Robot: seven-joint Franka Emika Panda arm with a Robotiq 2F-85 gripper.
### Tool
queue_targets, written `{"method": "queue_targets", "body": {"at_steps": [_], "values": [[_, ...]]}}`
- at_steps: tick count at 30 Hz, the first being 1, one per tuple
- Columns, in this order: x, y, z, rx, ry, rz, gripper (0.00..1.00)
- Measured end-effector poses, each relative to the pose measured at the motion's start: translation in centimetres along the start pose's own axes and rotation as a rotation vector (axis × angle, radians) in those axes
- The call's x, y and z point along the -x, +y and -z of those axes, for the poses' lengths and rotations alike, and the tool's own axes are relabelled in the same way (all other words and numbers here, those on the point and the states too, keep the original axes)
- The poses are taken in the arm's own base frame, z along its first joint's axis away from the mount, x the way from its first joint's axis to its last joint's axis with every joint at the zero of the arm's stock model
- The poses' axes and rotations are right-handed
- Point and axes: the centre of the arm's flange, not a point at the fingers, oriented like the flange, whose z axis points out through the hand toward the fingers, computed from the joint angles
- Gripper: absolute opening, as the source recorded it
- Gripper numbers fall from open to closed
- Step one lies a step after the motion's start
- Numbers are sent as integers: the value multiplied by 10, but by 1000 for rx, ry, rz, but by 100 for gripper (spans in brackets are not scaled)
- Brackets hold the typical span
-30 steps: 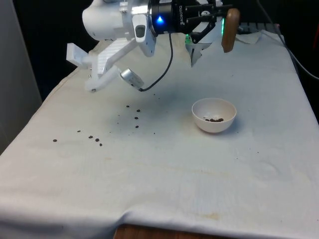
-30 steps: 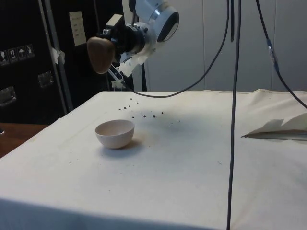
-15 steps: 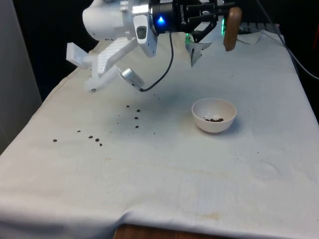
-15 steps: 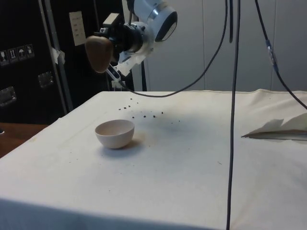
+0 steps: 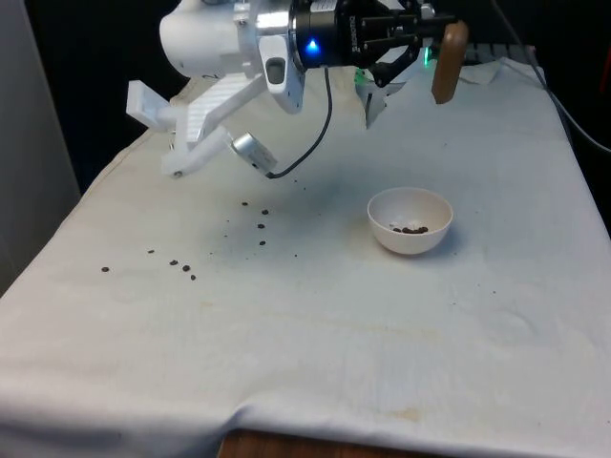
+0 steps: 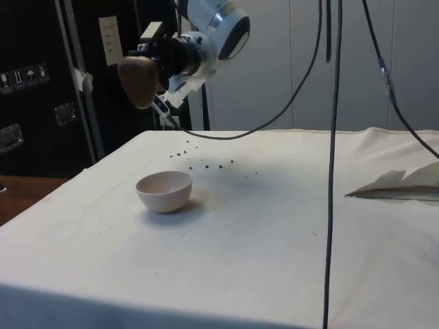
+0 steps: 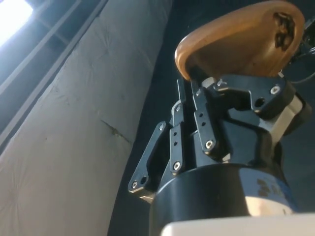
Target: Pour the coffee beans from the cup into the bowl.
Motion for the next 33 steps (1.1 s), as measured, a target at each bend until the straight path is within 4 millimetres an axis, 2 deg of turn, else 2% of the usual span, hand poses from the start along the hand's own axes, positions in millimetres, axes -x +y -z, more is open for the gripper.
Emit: {"method": "queue_targets", "body": {"at_steps": [11, 33], "values": [[2, 3, 0, -13, -2, -34, 0], [9, 21, 13, -168, 10, -33, 0]]}}
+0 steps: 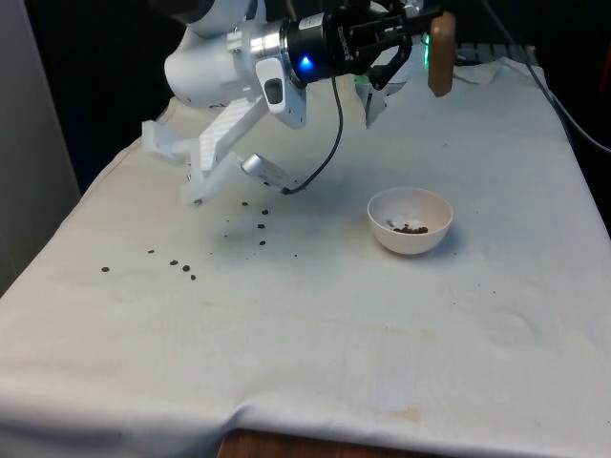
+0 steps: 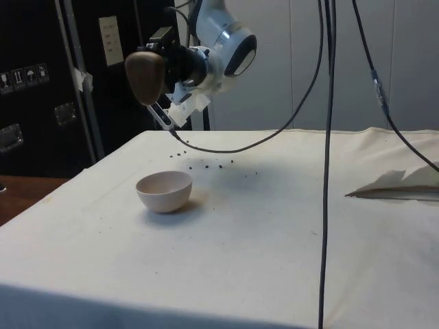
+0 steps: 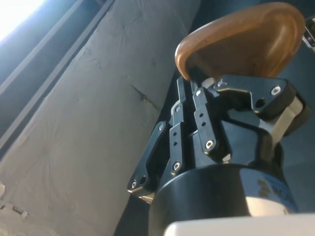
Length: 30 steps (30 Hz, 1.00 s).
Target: Pour the coffee beans from the cup into the bowl.
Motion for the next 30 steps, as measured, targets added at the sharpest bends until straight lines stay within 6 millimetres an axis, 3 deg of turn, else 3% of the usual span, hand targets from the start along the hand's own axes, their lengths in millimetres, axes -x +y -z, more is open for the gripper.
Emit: {"method": "queue_targets", "body": {"at_steps": [30], "values": [[-14, -10, -11, 73, 11, -55, 0]]}}
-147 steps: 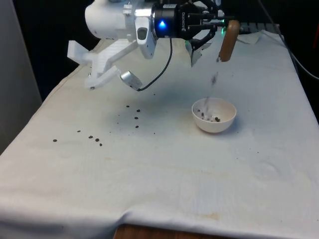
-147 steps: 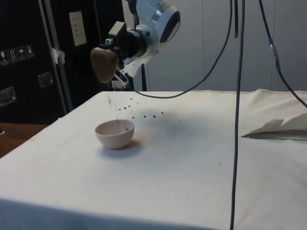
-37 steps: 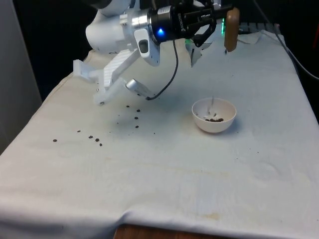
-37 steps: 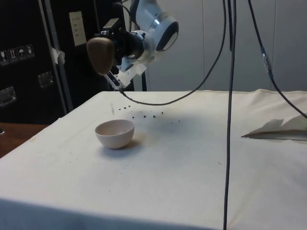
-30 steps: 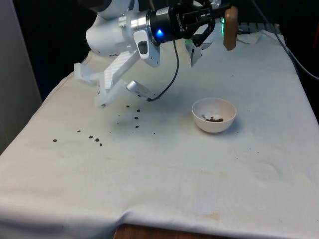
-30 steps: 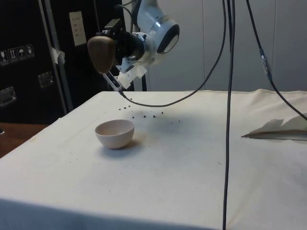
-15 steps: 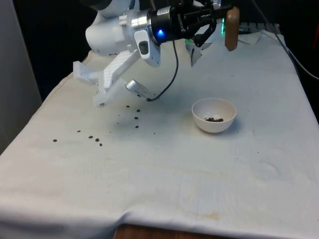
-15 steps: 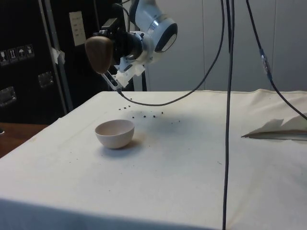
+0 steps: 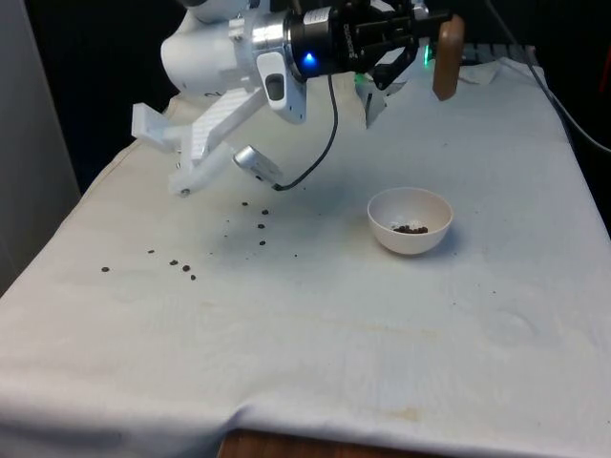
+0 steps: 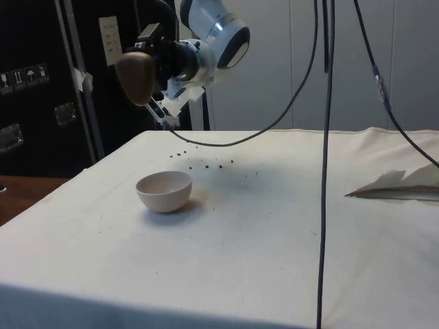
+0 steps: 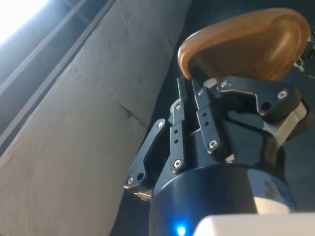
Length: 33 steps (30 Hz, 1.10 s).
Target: Pour the coffee beans from the cup into the bowl.
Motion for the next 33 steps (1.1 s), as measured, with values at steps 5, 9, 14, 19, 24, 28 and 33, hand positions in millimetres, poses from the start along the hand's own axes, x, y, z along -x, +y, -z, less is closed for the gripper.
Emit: {"method": "queue_targets", "body": {"at_steps": [5, 9, 14, 19, 24, 28, 33], "values": [[-1, -3, 1, 15, -2, -4, 0], [-1, -4, 1, 34, -5, -10, 0], [-2, -5, 3, 63, -3, -15, 0], [-2, -6, 4, 92, -9, -16, 0], [-2, -5, 5, 112, -13, -12, 0], [-2, -5, 6, 140, -22, -3, 0], [-1, -5, 9, 165, -33, 13, 0]]}}
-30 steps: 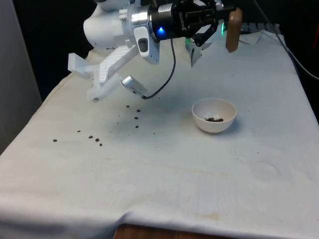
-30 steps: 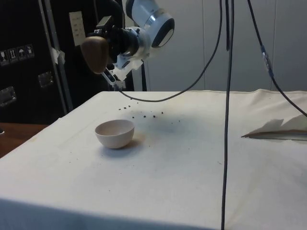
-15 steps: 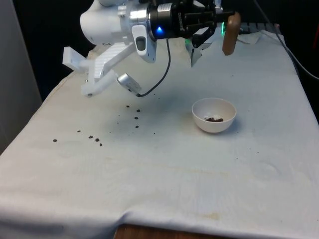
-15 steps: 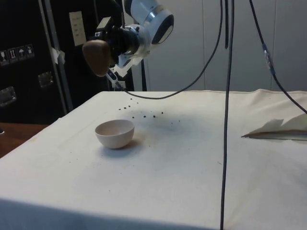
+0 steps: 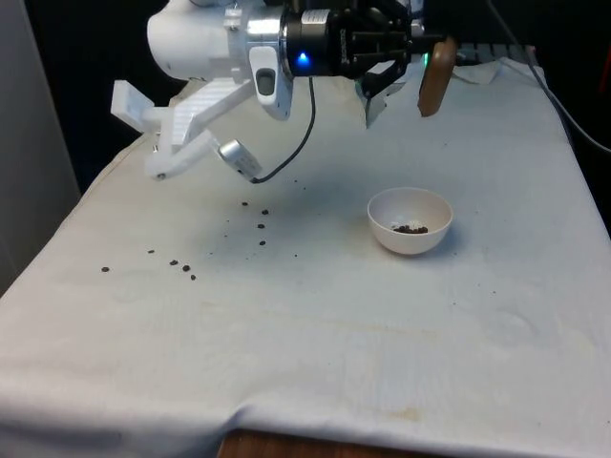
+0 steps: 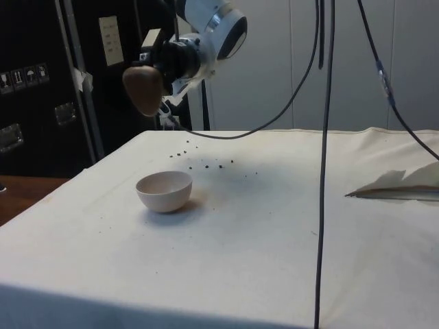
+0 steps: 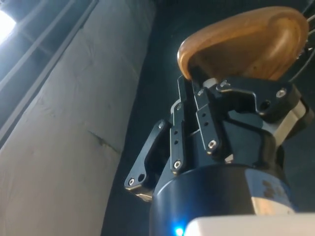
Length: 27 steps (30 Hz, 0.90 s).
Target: Pour the coffee beans from the cup into the bowl.
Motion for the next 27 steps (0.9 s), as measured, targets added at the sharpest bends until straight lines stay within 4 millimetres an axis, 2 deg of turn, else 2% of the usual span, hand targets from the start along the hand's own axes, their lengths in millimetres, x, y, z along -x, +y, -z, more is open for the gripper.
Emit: {"method": "queue_targets", "body": {"at_steps": [27], "values": [[4, 3, 6, 150, -101, 54, 0]]}}
